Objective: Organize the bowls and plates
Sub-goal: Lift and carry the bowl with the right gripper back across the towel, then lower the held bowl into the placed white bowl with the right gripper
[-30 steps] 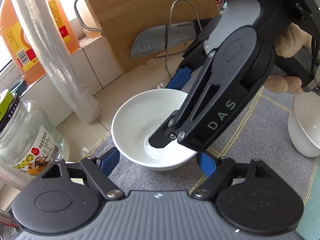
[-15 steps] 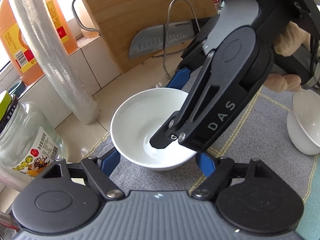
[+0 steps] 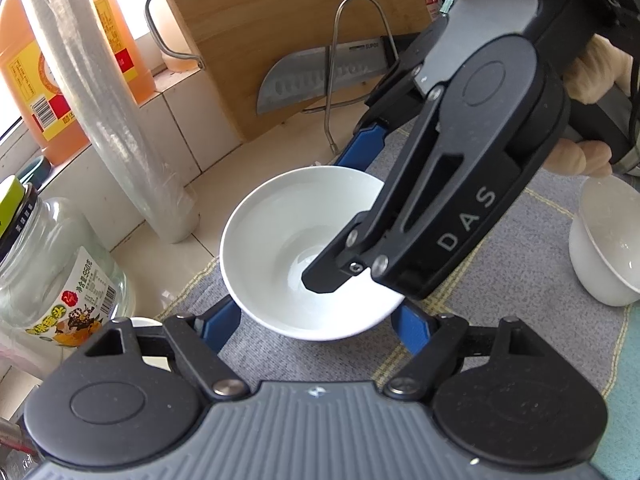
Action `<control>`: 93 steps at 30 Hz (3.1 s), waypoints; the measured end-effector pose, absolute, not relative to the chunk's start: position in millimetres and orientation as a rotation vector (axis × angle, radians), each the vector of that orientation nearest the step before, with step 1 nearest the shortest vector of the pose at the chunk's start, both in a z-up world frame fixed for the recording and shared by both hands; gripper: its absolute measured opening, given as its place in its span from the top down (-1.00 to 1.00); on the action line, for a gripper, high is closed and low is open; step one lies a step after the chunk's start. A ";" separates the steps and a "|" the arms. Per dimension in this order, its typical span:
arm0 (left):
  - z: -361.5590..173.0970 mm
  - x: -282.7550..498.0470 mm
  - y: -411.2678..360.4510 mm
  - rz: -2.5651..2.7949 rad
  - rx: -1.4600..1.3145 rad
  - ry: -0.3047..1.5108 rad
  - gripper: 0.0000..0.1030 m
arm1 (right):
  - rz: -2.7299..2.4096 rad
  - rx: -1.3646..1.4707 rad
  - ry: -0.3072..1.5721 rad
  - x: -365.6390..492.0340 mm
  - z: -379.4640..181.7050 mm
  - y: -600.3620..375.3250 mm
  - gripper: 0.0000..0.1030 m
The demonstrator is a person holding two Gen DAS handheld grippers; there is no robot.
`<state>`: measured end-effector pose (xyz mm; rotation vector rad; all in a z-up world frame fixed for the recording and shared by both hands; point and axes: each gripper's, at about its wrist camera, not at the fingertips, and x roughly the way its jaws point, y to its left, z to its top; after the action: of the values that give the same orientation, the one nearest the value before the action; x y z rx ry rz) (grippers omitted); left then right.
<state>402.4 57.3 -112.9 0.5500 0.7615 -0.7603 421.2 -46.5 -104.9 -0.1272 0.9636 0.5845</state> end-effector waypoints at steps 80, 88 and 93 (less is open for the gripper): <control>-61.5 247.5 -33.3 -1.136 0.640 0.679 -0.59 | 0.143 0.024 0.860 201.7 -53.7 -135.7 -0.53; -69.7 250.0 -40.7 -1.152 0.650 0.677 -0.59 | 0.114 0.024 0.860 201.1 -59.9 -141.8 -0.53; -73.2 252.0 -43.8 -1.147 0.641 0.693 -0.59 | 0.111 0.034 0.862 203.5 -64.0 -145.1 -0.53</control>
<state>252.0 -43.8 -73.2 0.6409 0.6929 -1.1473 203.5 -145.1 -64.0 0.0337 0.8617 0.1113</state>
